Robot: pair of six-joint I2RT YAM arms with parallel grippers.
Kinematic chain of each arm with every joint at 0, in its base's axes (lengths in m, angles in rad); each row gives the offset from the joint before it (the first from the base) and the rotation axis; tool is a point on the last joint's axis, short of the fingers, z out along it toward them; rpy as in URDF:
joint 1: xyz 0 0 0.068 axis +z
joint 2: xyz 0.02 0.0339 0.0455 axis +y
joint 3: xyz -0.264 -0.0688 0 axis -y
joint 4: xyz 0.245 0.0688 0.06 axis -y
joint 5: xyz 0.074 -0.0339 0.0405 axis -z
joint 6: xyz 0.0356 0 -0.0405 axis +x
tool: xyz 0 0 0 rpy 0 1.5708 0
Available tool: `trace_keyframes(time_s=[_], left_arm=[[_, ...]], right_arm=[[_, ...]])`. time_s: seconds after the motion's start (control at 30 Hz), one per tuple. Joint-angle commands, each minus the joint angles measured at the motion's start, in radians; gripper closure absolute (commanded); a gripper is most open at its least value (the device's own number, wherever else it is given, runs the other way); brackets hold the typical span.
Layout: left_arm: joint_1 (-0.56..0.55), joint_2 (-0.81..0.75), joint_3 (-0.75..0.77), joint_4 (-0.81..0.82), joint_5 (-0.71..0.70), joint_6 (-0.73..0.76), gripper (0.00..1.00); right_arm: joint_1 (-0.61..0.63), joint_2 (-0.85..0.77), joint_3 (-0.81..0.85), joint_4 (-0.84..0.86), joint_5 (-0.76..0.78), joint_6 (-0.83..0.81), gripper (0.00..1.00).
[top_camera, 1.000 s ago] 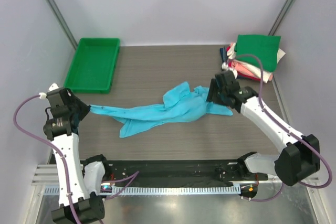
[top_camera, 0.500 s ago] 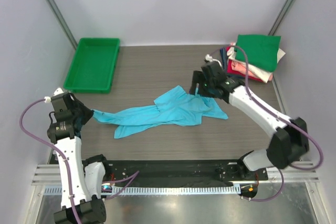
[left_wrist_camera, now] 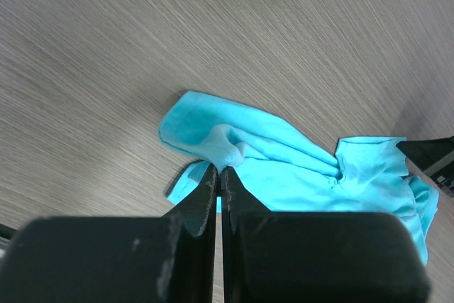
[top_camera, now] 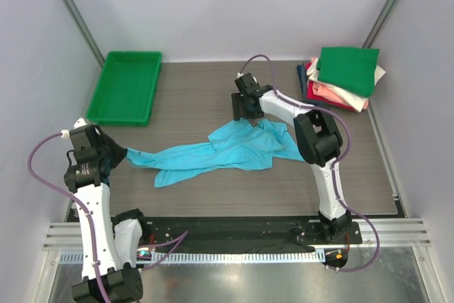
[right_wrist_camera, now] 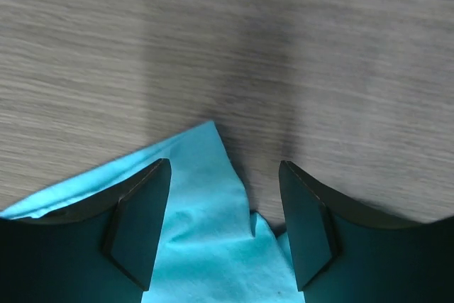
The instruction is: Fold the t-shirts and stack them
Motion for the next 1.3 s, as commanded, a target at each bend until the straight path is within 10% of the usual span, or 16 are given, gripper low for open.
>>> trace_keyframes(time_s=[0.0, 0.4, 0.57, 0.93, 1.27], left_arm=[[0.002, 0.000, -0.002, 0.044, 0.023, 0.012, 1.00], [0.002, -0.005, -0.004, 0.045, 0.023, 0.012, 1.00], [0.002, -0.010, -0.004, 0.047, 0.007, 0.010, 1.00], [0.003, -0.019, 0.116, 0.022, -0.001, -0.021, 1.00], [0.003, 0.085, 0.557, -0.032, 0.075, 0.024, 1.00]], right_arm=[[0.001, 0.014, 0.074, 0.000, 0.010, -0.043, 0.32], [0.021, 0.067, 0.016, 0.006, -0.071, -0.035, 0.50], [0.021, 0.077, 0.034, 0.002, -0.109, -0.036, 0.99], [0.036, -0.440, -0.055, -0.003, -0.159, -0.016, 0.99], [0.053, -1.033, -0.053, -0.001, -0.243, -0.088, 0.99]])
